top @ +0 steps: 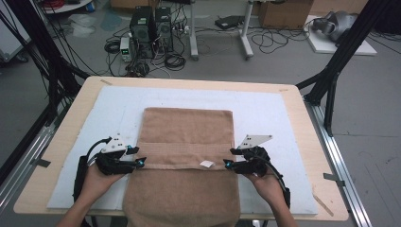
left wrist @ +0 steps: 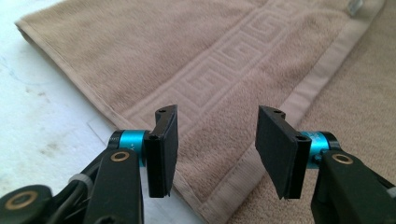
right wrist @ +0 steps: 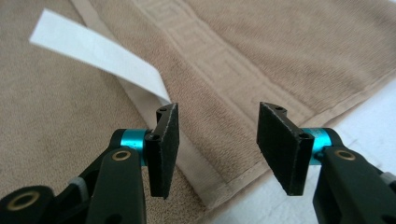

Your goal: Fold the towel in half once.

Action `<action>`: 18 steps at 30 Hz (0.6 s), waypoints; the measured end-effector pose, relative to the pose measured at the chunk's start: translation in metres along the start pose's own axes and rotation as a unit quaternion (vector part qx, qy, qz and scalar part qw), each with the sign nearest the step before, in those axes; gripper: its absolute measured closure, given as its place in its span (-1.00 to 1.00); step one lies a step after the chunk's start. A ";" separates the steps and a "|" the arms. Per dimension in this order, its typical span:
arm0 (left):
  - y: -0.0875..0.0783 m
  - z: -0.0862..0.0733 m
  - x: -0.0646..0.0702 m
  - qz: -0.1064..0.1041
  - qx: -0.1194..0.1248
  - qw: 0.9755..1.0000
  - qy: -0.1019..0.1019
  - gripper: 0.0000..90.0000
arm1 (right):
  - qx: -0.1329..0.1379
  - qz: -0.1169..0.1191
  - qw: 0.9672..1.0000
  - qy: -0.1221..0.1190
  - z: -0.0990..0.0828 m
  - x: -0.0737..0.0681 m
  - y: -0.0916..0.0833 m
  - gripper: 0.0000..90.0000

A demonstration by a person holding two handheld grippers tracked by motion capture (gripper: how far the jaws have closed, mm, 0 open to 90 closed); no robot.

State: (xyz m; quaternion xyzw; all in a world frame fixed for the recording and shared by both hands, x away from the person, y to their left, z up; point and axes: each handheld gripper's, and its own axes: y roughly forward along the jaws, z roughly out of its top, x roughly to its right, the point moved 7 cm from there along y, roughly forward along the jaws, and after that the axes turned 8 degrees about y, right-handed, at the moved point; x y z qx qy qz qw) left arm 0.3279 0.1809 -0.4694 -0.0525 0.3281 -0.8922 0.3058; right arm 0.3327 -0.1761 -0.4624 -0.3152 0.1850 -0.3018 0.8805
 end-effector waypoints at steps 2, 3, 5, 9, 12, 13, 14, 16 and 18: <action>0.002 -0.004 0.002 -0.004 -0.007 1.000 0.000 0.11 | -0.005 0.004 1.000 0.000 -0.004 -0.001 0.003 0.12; 0.004 -0.006 0.002 -0.005 -0.011 1.000 0.001 0.12 | -0.008 0.005 1.000 0.003 -0.006 -0.001 0.004 0.14; 0.006 -0.008 0.003 -0.007 -0.017 1.000 0.002 0.14 | -0.015 0.007 1.000 0.000 -0.010 -0.001 0.007 0.16; 0.009 -0.010 0.005 -0.011 -0.028 0.999 0.009 0.23 | -0.031 0.007 0.999 0.003 -0.016 0.001 0.014 0.24; 0.012 -0.011 0.005 -0.012 -0.037 0.999 0.015 0.30 | -0.037 0.010 0.999 0.011 -0.018 0.003 0.017 0.35; 0.013 -0.011 0.005 -0.013 -0.038 0.999 0.016 0.33 | -0.037 0.010 0.999 0.012 -0.018 0.004 0.018 0.39; 0.013 -0.011 0.005 -0.014 -0.038 0.999 0.016 0.36 | -0.039 0.012 0.999 0.014 -0.018 0.004 0.018 0.43; 0.013 -0.011 0.004 -0.018 -0.038 0.999 0.016 0.42 | -0.046 0.012 0.999 0.009 -0.017 0.005 0.018 0.51; 0.014 -0.011 0.004 -0.021 -0.038 0.999 0.013 0.50 | -0.053 0.013 0.998 0.006 -0.016 0.005 0.019 0.59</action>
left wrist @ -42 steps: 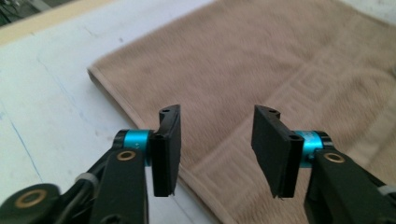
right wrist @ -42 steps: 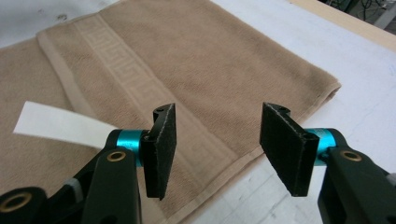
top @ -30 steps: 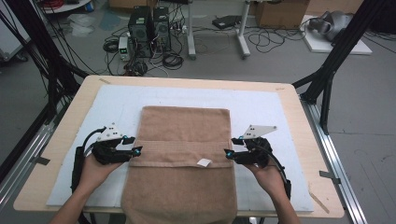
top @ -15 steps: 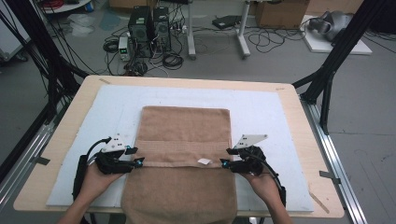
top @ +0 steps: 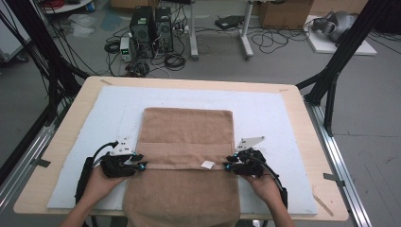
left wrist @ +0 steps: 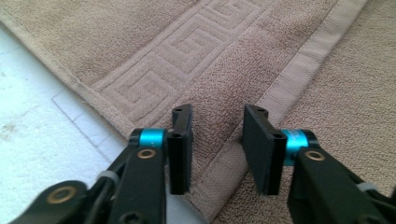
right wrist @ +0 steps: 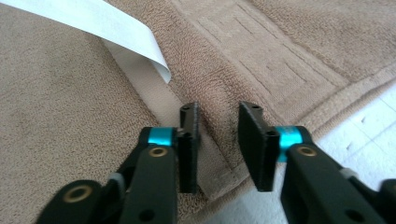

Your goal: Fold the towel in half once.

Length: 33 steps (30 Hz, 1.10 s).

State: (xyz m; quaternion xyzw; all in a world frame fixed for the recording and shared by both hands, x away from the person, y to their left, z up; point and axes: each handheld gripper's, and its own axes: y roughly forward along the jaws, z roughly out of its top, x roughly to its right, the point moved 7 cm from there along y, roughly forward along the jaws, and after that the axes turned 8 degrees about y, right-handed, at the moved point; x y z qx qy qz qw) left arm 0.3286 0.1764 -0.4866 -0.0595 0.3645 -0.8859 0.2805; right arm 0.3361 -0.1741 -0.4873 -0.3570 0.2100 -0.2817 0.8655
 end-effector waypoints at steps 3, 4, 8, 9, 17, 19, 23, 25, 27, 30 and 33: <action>0.000 0.000 -0.002 -0.004 0.000 1.000 -0.003 0.62 | -0.006 0.004 1.000 -0.001 0.001 0.001 0.001 0.69; 0.001 0.001 -0.002 -0.005 -0.001 1.000 -0.005 0.67 | -0.007 0.005 1.000 -0.001 0.002 0.001 0.001 0.72; 0.001 0.004 -0.002 -0.002 -0.010 1.000 0.005 0.83 | -0.008 0.007 1.000 -0.008 0.004 0.001 0.001 0.82; 0.001 0.004 -0.001 -0.002 -0.010 1.000 0.005 0.85 | -0.007 0.008 1.000 -0.008 0.004 0.001 0.001 0.84; -0.005 0.008 -0.004 -0.003 0.004 1.000 -0.004 0.89 | 0.002 0.020 1.000 -0.005 0.006 0.002 -0.003 0.88; -0.007 0.010 -0.004 -0.001 0.005 1.000 -0.002 0.89 | 0.004 0.019 1.000 -0.006 0.008 0.001 -0.005 0.88; -0.013 0.016 -0.005 0.000 0.012 1.000 0.001 0.89 | 0.011 0.019 1.000 -0.009 0.013 0.000 -0.011 0.88; -0.017 0.020 -0.007 0.004 0.019 1.000 0.001 0.89 | 0.022 0.019 1.000 -0.009 0.016 0.000 -0.016 0.88; -0.021 0.022 -0.007 0.003 0.026 1.000 -0.003 0.89 | 0.030 0.016 0.999 -0.011 0.019 -0.001 -0.021 0.88; -0.025 0.025 -0.007 0.005 0.026 1.000 0.002 0.89 | 0.037 0.017 0.999 -0.014 0.023 -0.003 -0.028 0.88; -0.029 0.028 -0.005 0.008 0.030 0.999 0.006 0.89 | 0.041 0.017 0.999 -0.020 0.025 -0.006 -0.033 0.88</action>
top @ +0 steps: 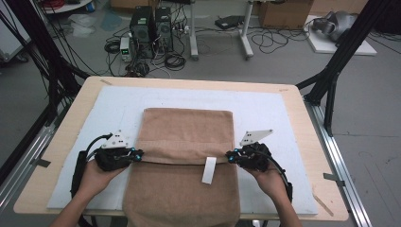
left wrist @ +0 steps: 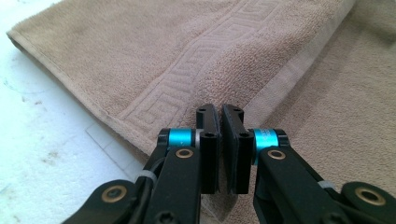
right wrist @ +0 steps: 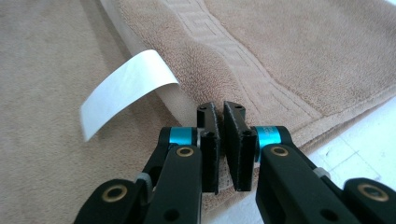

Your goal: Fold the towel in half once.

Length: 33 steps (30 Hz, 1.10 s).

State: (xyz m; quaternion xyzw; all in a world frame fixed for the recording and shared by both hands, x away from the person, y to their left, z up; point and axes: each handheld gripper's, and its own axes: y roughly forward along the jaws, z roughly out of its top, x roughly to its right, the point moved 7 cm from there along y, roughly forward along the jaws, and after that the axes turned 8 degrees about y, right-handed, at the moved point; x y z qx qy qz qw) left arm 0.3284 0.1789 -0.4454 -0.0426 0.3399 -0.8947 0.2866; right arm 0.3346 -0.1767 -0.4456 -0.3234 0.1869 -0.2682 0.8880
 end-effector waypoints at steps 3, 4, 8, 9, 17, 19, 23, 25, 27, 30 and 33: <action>-0.006 0.002 0.002 -0.004 0.008 1.000 -0.002 0.89 | 0.003 0.002 1.000 -0.004 0.001 -0.004 -0.005 0.88; -0.008 0.002 0.003 -0.004 0.010 1.000 -0.003 0.89 | 0.006 0.003 1.000 -0.004 0.001 -0.005 -0.007 0.88; -0.016 0.004 0.007 -0.004 0.015 1.000 -0.001 0.89 | 0.017 0.009 1.000 -0.007 0.004 -0.012 -0.015 0.88; -0.018 0.004 0.009 -0.003 0.015 1.000 0.002 0.89 | 0.018 0.009 1.000 -0.009 0.005 -0.015 -0.018 0.88; -0.049 0.001 0.041 -0.005 0.025 0.999 0.023 0.89 | 0.034 0.015 0.999 -0.030 -0.001 -0.050 -0.045 0.88; -0.058 -0.004 0.055 -0.007 0.022 0.999 0.031 0.89 | 0.031 0.020 0.999 -0.036 -0.009 -0.063 -0.051 0.88; -0.080 -0.012 0.088 -0.017 0.019 0.999 0.047 0.89 | 0.031 0.029 0.998 -0.038 -0.028 -0.089 -0.063 0.88; -0.091 -0.017 0.105 -0.023 0.015 0.998 0.053 0.89 | 0.033 0.032 0.998 -0.041 -0.037 -0.105 -0.071 0.88; -0.099 -0.023 0.119 -0.039 0.014 0.998 0.050 0.88 | 0.033 0.038 0.998 -0.046 -0.045 -0.120 -0.078 0.84; -0.108 -0.029 0.126 -0.041 0.015 0.998 0.045 0.49 | 0.037 0.047 0.997 -0.045 -0.049 -0.132 -0.085 0.48; -0.107 -0.027 0.115 -0.028 0.018 0.998 0.045 0.33 | 0.038 0.046 0.997 -0.048 -0.044 -0.126 -0.084 0.41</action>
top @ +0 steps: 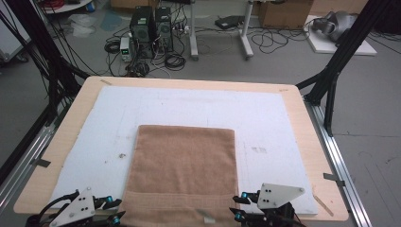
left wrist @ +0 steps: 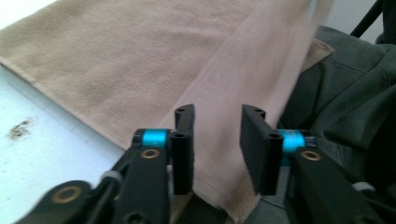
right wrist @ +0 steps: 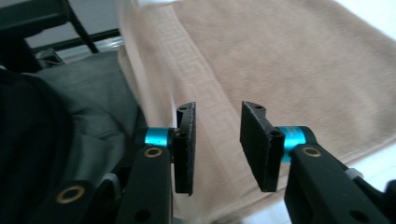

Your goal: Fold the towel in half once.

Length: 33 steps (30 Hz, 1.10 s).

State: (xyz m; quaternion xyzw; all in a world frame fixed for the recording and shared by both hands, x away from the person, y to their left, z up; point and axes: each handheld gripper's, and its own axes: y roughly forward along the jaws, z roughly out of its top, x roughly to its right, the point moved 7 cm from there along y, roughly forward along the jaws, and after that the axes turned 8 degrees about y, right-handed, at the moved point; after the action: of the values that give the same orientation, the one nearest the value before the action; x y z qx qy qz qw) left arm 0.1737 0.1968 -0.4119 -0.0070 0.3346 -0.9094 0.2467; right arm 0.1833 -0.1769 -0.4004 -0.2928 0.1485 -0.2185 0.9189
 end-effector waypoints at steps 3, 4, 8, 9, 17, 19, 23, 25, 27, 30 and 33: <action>0.008 0.004 -0.019 0.024 0.011 1.000 -0.002 0.25 | -0.004 -0.020 1.000 0.002 0.005 0.019 0.009 0.33; 0.012 0.006 -0.026 0.029 0.015 0.999 -0.006 0.24 | -0.007 -0.026 1.000 0.002 0.006 0.026 0.012 0.30; 0.030 0.013 -0.047 0.041 0.024 0.999 -0.008 0.14 | -0.006 -0.045 0.999 0.003 0.016 0.051 0.024 0.23; 0.035 0.014 -0.051 0.043 0.024 0.999 -0.008 0.14 | -0.004 -0.048 0.999 0.004 0.019 0.058 0.026 0.22; 0.068 0.015 -0.084 0.050 0.023 0.998 -0.026 0.07 | 0.005 -0.071 0.997 0.013 0.040 0.098 0.040 0.14; 0.074 0.015 -0.092 0.052 0.023 0.998 -0.034 0.03 | 0.001 -0.080 0.997 0.019 0.042 0.106 0.044 0.09; 0.085 0.014 -0.105 0.062 0.017 0.997 -0.032 -0.02 | -0.009 -0.095 0.995 0.033 0.036 0.126 0.056 0.00; 0.091 0.011 -0.110 0.067 0.013 0.997 -0.034 -0.04 | -0.007 -0.100 0.994 0.048 0.030 0.133 0.062 -0.02; 0.095 0.005 -0.113 0.068 0.008 0.997 -0.040 -0.05 | -0.012 -0.104 0.993 0.056 0.023 0.137 0.067 -0.03; 0.099 -0.004 -0.117 0.069 -0.001 0.996 -0.053 -0.06 | -0.020 -0.103 0.992 0.064 0.015 0.140 0.075 -0.06; 0.103 -0.016 -0.122 0.068 -0.017 0.995 -0.074 -0.07 | -0.029 -0.103 0.992 0.066 0.010 0.142 0.080 -0.07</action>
State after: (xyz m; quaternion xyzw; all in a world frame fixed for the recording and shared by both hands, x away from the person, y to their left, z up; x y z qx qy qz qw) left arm 0.3234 0.1945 -0.4683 -0.0558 0.3304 -0.8817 0.3320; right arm 0.3342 -0.1827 -0.4616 -0.3179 0.1841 -0.3268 0.8708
